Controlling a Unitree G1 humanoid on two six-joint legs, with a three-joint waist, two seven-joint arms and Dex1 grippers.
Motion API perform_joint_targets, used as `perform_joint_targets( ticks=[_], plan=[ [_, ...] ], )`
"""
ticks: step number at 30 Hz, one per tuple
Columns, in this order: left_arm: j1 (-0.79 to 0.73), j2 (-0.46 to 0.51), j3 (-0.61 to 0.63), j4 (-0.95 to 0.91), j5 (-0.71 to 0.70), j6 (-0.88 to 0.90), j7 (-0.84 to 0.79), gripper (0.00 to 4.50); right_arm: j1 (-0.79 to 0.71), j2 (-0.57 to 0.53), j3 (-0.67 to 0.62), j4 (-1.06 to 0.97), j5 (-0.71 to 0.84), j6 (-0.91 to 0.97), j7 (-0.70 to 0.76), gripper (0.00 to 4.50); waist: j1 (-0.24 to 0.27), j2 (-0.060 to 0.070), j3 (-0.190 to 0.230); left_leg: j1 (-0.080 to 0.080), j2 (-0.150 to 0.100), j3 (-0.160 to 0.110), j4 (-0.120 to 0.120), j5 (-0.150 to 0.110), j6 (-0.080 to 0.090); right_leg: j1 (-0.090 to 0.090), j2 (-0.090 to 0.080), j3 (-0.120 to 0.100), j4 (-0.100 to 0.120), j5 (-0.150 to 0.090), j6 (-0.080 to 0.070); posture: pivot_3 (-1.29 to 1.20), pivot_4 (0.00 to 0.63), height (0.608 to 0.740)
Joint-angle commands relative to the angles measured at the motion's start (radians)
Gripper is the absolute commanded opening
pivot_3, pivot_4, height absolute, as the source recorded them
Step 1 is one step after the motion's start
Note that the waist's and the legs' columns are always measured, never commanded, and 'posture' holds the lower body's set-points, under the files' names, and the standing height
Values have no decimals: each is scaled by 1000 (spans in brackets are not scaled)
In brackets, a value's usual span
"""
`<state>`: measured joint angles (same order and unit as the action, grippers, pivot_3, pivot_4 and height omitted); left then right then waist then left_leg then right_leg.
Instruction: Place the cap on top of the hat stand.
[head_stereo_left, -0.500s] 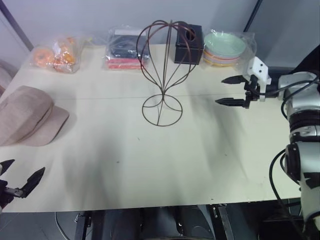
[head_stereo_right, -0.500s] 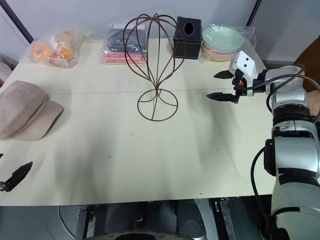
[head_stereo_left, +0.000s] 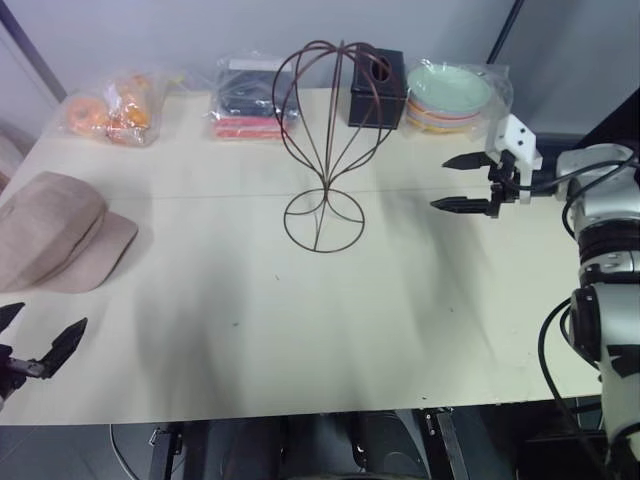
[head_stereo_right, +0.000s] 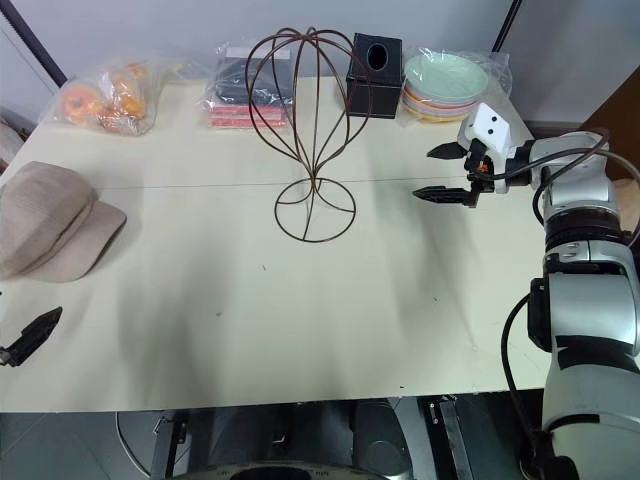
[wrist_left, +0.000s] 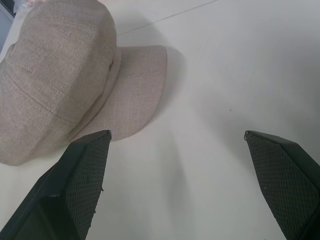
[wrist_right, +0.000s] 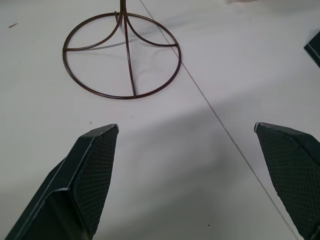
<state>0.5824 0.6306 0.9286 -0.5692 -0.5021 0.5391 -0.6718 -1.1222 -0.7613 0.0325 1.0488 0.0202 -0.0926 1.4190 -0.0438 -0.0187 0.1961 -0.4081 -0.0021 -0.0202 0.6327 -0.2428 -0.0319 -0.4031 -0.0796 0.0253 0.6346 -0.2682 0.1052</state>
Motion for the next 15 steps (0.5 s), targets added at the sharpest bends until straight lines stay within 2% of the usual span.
perform_joint_targets(
  ticks=[1,3,5,7,11,15],
  plan=[
    [-16,33,-34,-68,74,-18,50,4500,-39,-13,-20,-23,17,9,2,4461,1,0,0,0,0,0,0,0,0,0,0,0,0,0,0,0,150,740],
    [-23,63,-92,-108,167,-18,95,4500,-36,-16,-23,-51,29,24,22,4461,2,0,0,0,0,0,0,0,0,0,0,0,0,0,0,0,150,740],
    [-79,121,-219,-150,336,44,225,4500,10,-39,-28,-238,124,160,138,4461,2,1,0,0,-1,0,0,0,0,1,0,0,0,0,0,0,150,740],
    [-152,153,-340,-176,452,108,330,4500,73,-72,-20,-463,240,324,193,4461,8,2,0,0,-1,-1,0,0,0,0,0,0,3,1,2,0,150,740],
    [-264,209,-567,-157,701,218,477,4500,149,-102,-75,-815,449,654,181,4461,5,2,0,0,-1,-6,0,0,0,-1,0,0,6,1,2,0,150,740],
    [-414,178,-772,-35,831,294,554,4500,201,-116,-150,-1077,648,899,103,4461,7,2,0,0,-1,-7,1,0,0,-3,1,-1,11,0,2,0,150,740]
  ],
)
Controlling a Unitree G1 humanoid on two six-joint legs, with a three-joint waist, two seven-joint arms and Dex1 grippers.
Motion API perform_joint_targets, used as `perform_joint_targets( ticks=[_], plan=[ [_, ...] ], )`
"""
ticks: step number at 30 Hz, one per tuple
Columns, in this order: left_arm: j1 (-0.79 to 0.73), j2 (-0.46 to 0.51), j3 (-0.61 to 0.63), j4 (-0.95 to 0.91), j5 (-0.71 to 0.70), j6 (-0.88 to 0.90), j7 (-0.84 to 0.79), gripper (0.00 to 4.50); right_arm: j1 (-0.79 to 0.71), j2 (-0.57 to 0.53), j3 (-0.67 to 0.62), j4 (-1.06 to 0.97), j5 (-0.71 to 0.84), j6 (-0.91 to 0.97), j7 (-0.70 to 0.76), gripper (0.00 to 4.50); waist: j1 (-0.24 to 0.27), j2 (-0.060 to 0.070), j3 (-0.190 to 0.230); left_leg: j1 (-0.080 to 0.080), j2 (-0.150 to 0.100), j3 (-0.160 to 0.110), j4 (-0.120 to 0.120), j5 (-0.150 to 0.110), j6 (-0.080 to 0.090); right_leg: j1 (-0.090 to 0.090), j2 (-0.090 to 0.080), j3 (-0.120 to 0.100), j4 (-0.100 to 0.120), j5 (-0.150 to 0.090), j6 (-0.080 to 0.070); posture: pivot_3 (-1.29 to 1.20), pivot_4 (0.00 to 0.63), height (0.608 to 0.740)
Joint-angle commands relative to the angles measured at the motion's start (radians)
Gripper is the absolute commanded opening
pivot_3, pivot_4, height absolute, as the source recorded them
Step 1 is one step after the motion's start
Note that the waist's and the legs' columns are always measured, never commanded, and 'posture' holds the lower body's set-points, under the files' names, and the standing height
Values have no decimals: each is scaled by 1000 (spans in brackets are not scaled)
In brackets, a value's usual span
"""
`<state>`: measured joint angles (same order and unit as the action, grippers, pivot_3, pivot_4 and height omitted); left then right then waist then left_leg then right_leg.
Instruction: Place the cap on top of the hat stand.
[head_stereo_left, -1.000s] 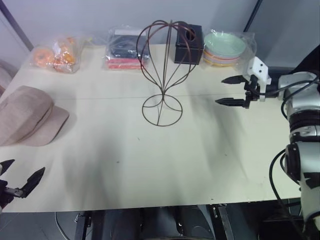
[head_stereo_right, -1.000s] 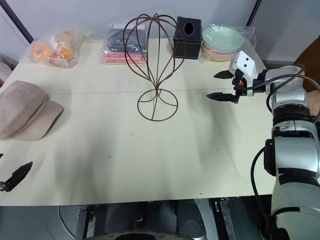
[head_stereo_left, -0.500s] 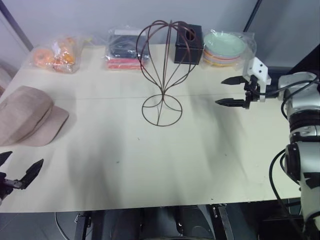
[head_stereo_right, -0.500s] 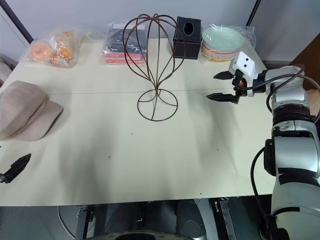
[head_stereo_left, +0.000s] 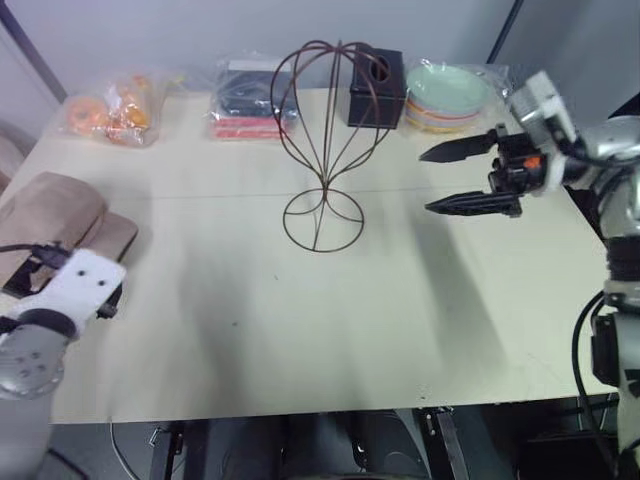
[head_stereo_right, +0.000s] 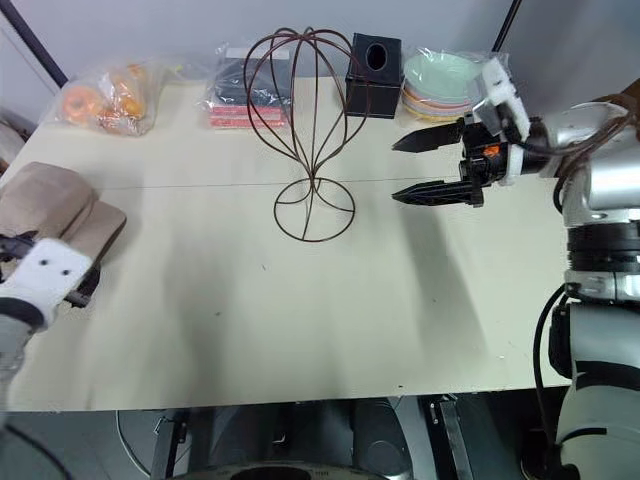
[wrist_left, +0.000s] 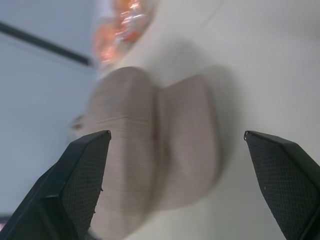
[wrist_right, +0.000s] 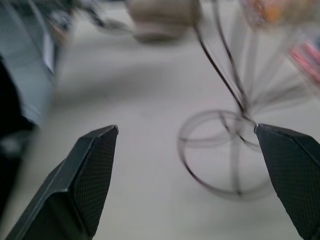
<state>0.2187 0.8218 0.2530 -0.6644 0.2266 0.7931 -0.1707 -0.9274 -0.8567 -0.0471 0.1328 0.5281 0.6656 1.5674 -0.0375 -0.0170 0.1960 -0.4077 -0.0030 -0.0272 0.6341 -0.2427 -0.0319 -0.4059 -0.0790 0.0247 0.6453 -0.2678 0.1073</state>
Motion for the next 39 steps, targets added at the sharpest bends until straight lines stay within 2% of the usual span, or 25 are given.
perform_joint_targets(
  ticks=[1,4,9,16,24,27,34,35,39],
  plan=[
    [-85,-28,-127,101,128,49,73,4500,12,-23,-93,-205,189,196,-70,4461,1,0,0,0,0,0,1,0,0,0,1,0,1,0,0,0,150,740],
    [-165,-60,-181,223,176,50,109,4500,28,-37,-157,-311,325,327,-134,4461,5,-1,-1,0,0,-1,4,0,0,0,1,0,3,0,0,0,150,740],
    [-286,-97,-225,464,200,-34,154,4500,68,-65,-224,-423,453,404,-224,4461,26,-1,-1,-1,0,-1,7,0,0,1,0,-1,3,0,0,0,150,740],
    [-480,-105,-238,833,193,-231,206,4500,93,-69,-249,-475,544,425,-347,4461,31,-2,-1,-2,1,-2,12,0,0,2,-2,-1,5,0,0,0,150,740],
    [-644,-89,-264,1163,203,-416,250,4500,107,-89,-243,-485,572,396,-408,4461,29,-2,-1,-2,0,-2,12,0,0,2,-2,-1,6,1,1,0,150,740],
    [-658,-108,-267,1183,202,-438,261,3725,110,-96,-245,-487,576,389,-419,4500,27,-2,-1,-2,0,-2,12,0,0,2,-2,-1,5,1,1,0,150,740],
    [-681,-117,-263,1211,200,-461,273,150,131,-115,-259,-499,591,373,-442,4500,34,1,-2,-2,0,-2,13,0,0,2,-2,-2,6,1,1,0,150,740],
    [-685,-114,-261,1212,200,-463,274,20,135,-119,-262,-501,594,371,-444,4500,36,1,-2,-2,0,-2,13,0,0,2,-2,-2,6,1,1,0,150,740],
    [-705,-97,-257,1212,211,-474,285,20,154,-131,-275,-501,595,362,-460,4500,41,0,-3,-2,0,-2,14,0,0,2,-2,-2,6,1,1,0,150,740]
  ],
)
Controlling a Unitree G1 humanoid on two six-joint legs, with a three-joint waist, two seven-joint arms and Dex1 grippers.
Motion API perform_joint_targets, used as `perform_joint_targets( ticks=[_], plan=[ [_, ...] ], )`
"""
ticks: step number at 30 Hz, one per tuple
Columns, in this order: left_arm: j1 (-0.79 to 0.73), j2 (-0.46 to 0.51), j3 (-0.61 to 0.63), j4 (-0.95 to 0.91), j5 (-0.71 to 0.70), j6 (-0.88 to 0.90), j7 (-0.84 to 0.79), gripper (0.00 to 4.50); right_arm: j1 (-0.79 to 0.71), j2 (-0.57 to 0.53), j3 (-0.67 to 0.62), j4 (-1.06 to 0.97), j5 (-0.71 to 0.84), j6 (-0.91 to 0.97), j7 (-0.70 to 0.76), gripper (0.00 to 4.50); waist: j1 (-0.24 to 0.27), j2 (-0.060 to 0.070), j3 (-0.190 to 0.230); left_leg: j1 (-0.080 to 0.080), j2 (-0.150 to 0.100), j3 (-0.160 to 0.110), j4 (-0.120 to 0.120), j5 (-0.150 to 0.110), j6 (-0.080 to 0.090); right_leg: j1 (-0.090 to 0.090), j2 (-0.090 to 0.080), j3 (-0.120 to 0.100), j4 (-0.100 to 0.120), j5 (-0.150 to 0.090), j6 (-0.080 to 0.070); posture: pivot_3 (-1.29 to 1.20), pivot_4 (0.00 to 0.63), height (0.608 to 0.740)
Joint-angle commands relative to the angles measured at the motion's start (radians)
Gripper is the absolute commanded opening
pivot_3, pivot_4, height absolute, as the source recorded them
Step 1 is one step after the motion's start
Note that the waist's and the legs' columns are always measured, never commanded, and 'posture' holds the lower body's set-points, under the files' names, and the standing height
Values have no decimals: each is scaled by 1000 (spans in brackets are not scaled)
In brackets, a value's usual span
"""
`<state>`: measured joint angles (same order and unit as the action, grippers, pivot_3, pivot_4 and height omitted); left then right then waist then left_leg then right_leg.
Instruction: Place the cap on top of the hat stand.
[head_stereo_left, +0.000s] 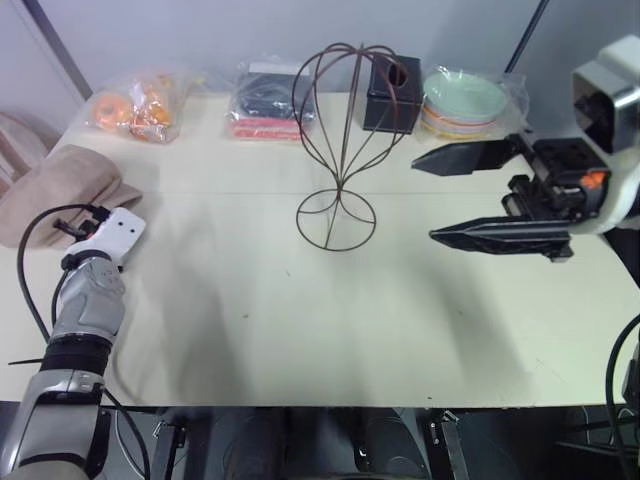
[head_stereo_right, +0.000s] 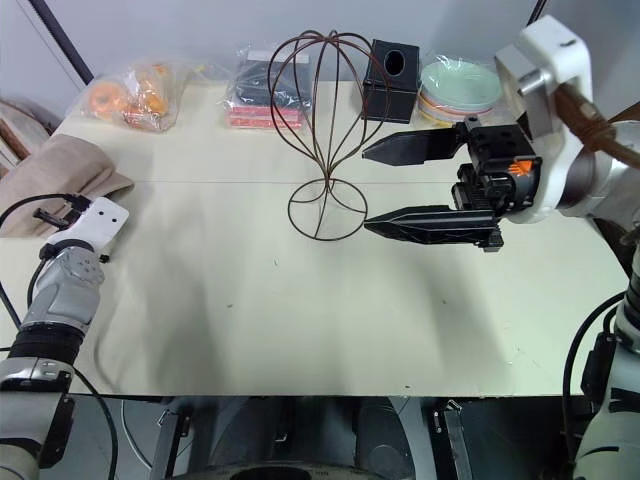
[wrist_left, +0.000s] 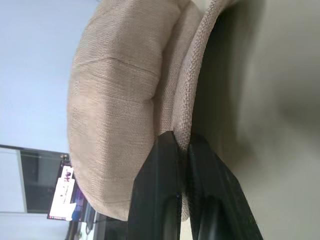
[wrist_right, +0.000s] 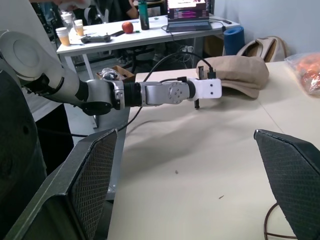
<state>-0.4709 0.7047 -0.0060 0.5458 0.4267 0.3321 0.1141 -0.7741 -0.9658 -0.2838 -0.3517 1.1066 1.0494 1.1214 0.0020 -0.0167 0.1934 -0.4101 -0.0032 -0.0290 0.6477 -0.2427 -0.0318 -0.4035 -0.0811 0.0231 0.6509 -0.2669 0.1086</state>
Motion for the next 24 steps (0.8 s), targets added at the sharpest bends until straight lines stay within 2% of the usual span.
perform_joint_targets(
  ticks=[1,8,13,17,20,24],
  plan=[
    [-23,29,3,-8,14,-22,1,20,6,-28,-42,-12,14,-19,-24,4500,3,0,0,0,0,0,0,0,0,0,0,0,0,0,0,0,150,740],
    [-91,96,2,-109,27,-124,-25,20,39,-77,-73,8,-36,-69,-55,4500,11,-2,1,-1,0,0,0,0,0,0,0,0,-1,0,0,0,150,740],
    [-230,125,23,-264,7,-240,-64,20,57,-126,-120,41,-42,-88,-48,4500,12,-4,2,-6,0,0,1,0,0,-2,-1,-2,-2,0,0,0,150,740],
    [-348,87,38,-360,-38,-326,-86,20,77,-150,-141,53,-50,-98,-52,4500,9,-4,2,-12,-1,1,3,0,0,-7,-1,-2,-3,1,2,0,150,740],
    [-455,7,-7,-457,-105,-428,-146,20,103,-163,-161,55,-51,-103,-55,4500,10,-4,2,-13,-1,2,3,0,0,-8,0,-2,-4,2,3,0,150,740],
    [-481,-76,-77,-568,-153,-535,-262,20,133,-188,-189,53,-58,-108,-53,4500,10,-3,1,-14,-2,2,4,0,0,-8,0,-2,-4,2,3,0,150,740]
  ],
)
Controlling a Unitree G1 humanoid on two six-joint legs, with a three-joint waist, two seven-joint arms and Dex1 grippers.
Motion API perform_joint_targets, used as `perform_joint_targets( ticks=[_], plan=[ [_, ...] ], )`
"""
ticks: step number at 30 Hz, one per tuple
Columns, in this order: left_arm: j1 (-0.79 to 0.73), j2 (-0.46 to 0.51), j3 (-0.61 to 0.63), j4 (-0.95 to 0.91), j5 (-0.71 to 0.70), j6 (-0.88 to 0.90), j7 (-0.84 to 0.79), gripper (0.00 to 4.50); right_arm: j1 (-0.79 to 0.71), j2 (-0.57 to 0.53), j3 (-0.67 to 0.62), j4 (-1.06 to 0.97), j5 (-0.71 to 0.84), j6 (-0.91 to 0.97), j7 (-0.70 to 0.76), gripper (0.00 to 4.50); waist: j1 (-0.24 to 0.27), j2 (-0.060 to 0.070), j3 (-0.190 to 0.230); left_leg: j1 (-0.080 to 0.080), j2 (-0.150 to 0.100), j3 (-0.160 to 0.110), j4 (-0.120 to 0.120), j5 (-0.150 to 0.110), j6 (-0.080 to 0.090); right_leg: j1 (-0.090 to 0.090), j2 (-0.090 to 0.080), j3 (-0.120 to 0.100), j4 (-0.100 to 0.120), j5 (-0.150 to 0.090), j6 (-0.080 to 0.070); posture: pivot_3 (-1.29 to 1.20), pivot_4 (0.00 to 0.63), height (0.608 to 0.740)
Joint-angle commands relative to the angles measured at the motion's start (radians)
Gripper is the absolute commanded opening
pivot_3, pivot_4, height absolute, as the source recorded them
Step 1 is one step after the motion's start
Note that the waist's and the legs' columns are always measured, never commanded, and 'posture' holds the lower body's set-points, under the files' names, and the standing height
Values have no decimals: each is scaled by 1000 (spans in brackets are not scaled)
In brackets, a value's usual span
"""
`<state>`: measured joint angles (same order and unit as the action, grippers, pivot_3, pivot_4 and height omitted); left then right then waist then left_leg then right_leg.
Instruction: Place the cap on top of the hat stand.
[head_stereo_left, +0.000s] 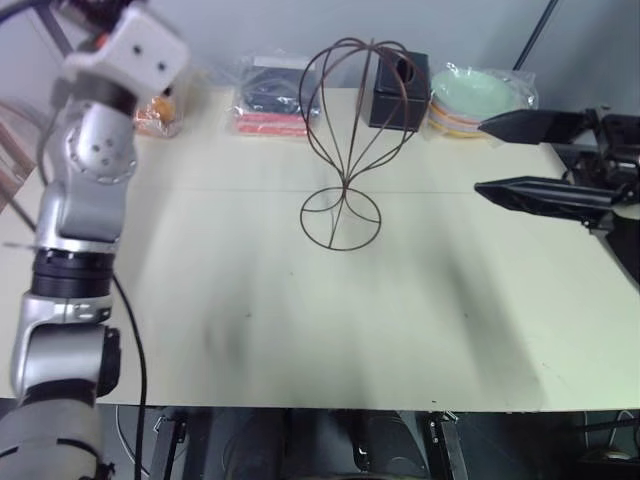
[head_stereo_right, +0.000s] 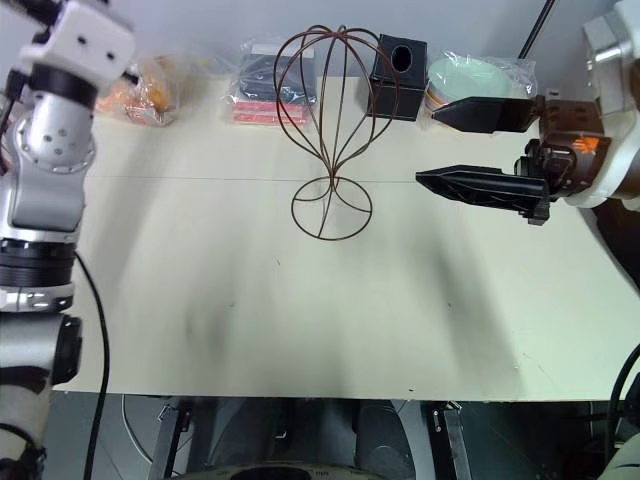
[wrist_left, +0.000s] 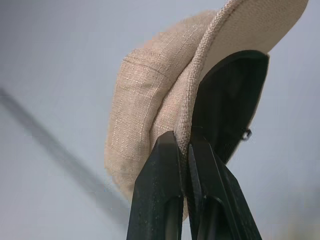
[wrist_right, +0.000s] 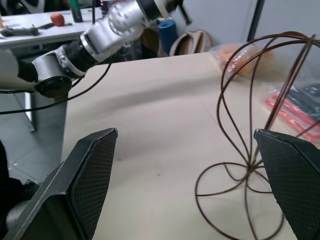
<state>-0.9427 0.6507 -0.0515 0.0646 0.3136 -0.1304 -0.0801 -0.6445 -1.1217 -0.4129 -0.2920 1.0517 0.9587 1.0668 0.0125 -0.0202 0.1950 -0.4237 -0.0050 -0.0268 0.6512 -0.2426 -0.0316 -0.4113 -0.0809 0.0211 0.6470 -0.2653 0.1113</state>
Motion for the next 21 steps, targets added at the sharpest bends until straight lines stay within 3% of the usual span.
perform_joint_targets(
  ticks=[1,5,13,21],
  plan=[
    [3,-27,-42,-112,-41,-108,-89,20,8,-41,-70,-3,-3,-17,1,4500,-1,0,0,0,0,0,0,0,0,0,0,0,0,0,0,0,150,740],
    [113,-7,-46,-173,-4,-231,-124,20,36,-67,-108,8,-12,-21,2,4500,-17,2,0,2,1,1,-1,0,0,0,2,1,1,0,0,0,150,740],
    [384,30,0,-259,138,-426,-45,20,109,-66,-154,-4,-22,-33,-10,4500,-20,3,0,4,2,1,-1,0,0,2,2,2,2,0,0,0,150,740],
    [382,-31,-81,-114,267,-501,-18,20,83,-40,-62,7,-87,-102,-63,4500,-1,3,0,5,1,1,1,0,0,4,1,2,1,0,0,0,150,740]
  ],
)
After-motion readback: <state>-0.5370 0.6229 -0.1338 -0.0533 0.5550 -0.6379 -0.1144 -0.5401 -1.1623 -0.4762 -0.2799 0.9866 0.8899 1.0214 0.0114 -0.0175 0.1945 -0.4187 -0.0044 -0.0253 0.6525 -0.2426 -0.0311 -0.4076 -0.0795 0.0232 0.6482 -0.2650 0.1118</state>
